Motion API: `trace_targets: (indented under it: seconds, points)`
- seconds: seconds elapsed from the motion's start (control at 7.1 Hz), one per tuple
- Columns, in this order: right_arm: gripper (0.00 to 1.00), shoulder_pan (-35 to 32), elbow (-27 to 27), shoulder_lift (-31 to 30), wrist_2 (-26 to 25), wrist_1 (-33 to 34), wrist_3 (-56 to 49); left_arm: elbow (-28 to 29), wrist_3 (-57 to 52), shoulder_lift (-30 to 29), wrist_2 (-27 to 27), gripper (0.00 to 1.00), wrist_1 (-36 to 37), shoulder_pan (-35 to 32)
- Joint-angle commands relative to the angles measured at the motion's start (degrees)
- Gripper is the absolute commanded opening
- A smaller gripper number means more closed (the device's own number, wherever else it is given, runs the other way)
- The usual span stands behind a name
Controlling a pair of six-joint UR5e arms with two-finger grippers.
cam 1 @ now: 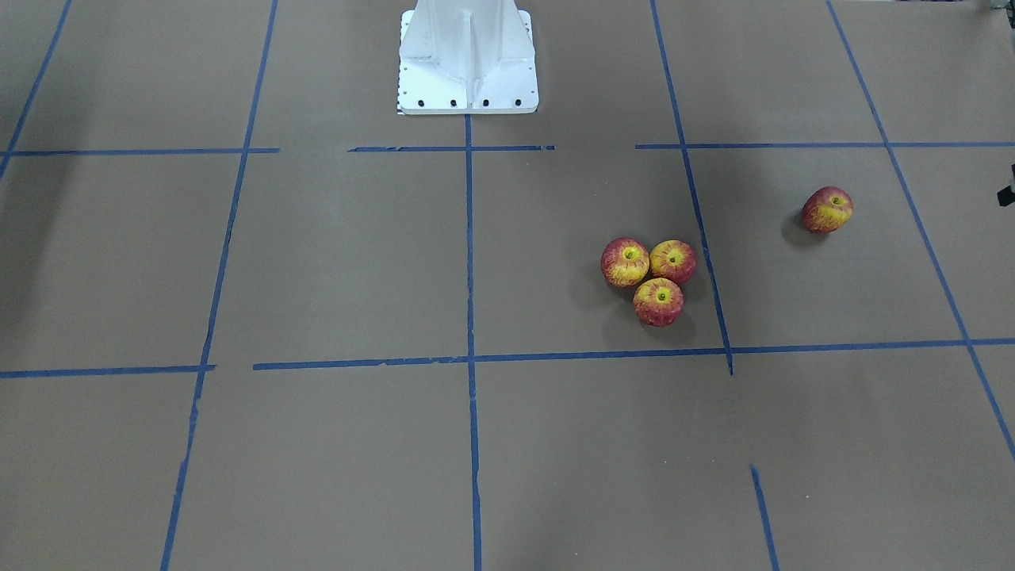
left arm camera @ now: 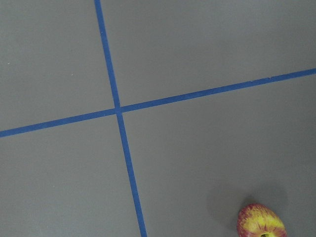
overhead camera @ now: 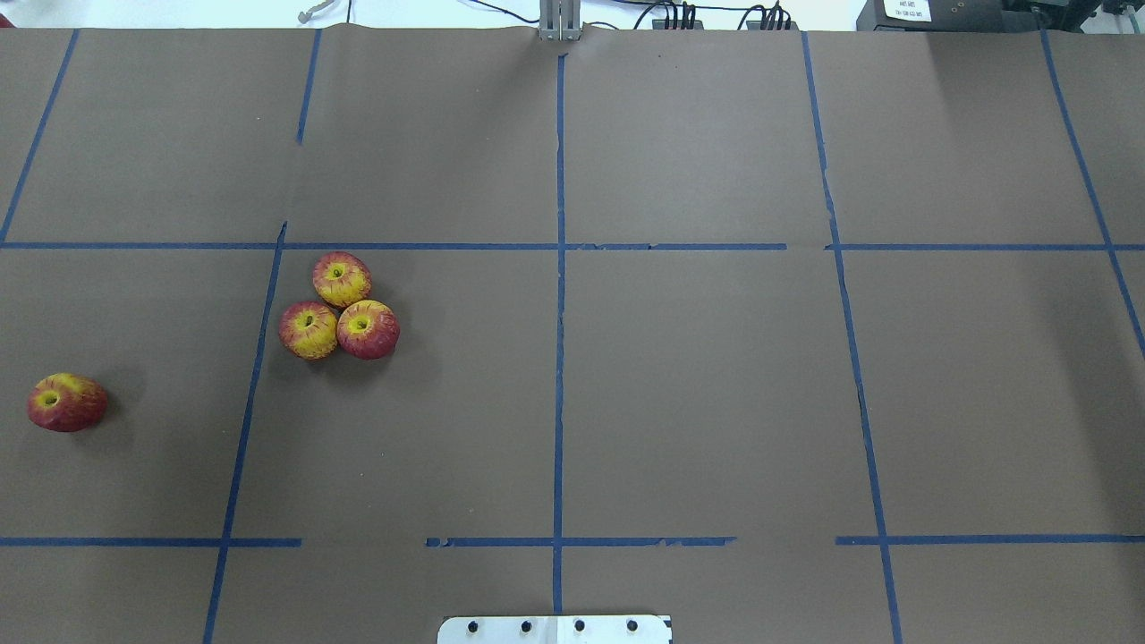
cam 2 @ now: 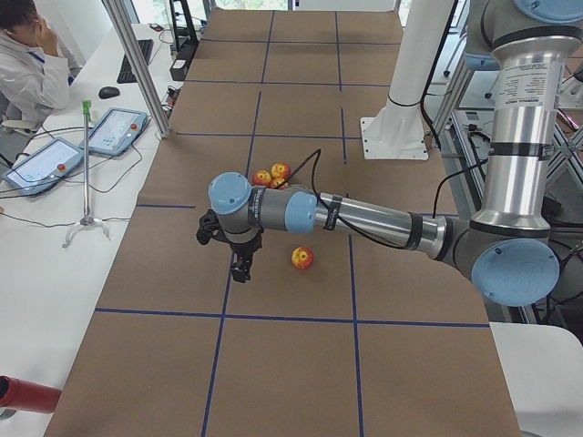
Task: Stack apples
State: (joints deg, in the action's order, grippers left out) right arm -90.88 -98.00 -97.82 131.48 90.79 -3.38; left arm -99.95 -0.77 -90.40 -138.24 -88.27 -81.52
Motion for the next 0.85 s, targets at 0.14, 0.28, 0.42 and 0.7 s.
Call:
trace_targets:
  seconds: [0.14, 0.28, 0.42, 0.7]
  points:
    - [1.00, 0.0, 0.0, 0.0, 0.0, 0.0, 0.0, -0.2, 33.2, 7.8, 3.5, 1.00, -28.7, 16.3]
    - [1.00, 0.0, 0.0, 0.0, 0.0, 0.0, 0.0, -0.5, 42.6, 8.7, 6.2, 1.00, -34.4, 21.3]
    - [1.00, 0.0, 0.0, 0.0, 0.0, 0.0, 0.0, -0.3, 44.2, 10.5, 6.9, 1.00, -36.5, 23.1]
    - [1.00, 0.0, 0.0, 0.0, 0.0, 0.0, 0.0, 0.3, 45.2, 11.4, 10.1, 1.00, -36.8, 26.1]
